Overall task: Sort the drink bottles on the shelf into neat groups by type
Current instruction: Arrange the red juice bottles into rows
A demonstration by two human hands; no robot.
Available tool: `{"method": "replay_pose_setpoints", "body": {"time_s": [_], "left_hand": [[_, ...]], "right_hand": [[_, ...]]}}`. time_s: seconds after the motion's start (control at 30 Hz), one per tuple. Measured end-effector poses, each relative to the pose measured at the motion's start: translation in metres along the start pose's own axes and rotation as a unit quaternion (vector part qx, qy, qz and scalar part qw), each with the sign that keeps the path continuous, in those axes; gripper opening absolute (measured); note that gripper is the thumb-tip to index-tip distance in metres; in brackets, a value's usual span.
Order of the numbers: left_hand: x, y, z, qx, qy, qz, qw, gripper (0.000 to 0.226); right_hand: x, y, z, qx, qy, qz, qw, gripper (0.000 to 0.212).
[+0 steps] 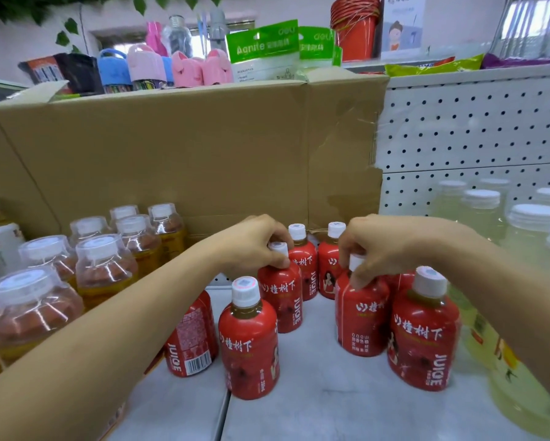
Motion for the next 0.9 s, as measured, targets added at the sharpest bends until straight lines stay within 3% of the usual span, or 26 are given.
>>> {"method": "replay_pose_setpoints", "body": {"time_s": [0.13,0.57,0.7,0.8,0.9], "left_hand": [[0.001,-0.006,-0.006,0.004,0.007,-0.009,1.000,0.022],[0.005,-0.011,-0.010,-0.015,0.013,-0.035,0.999,0.025],[0.007,-0.006,-0.010,-0.020,0.007,-0.020,1.000,0.034],[0.006,0.008,-0.010,-0.042,0.071,0.011,0.996,0.047],[-0.008,0.036,-0.011,-0.060,0.175,-0.043,0.982,0.042]], "right_hand": [[0.002,-0.024,0.000,-0.025,-0.044,-0.044,0.998,0.019],[0.003,-0.041,0.000,-0.043,-0.051,-0.099,0.993,0.022],[0.006,-0.033,-0.002,-0.020,-0.043,-0.099,0.994,0.039],[0.003,-0.018,-0.006,0.000,-0.057,-0.124,0.991,0.048],[-0.002,0.008,-0.008,0.009,-0.066,-0.165,0.984,0.054]]}}
Point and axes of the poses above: each hand's wrist, its own y-axis away from the middle knuckle, its own x-axis out of the palm, z = x × y, the point moved 8 cm from there along -y, towards the middle knuckle, and after that the axes turned 10 degrees about -y, right-handed, at the moved point
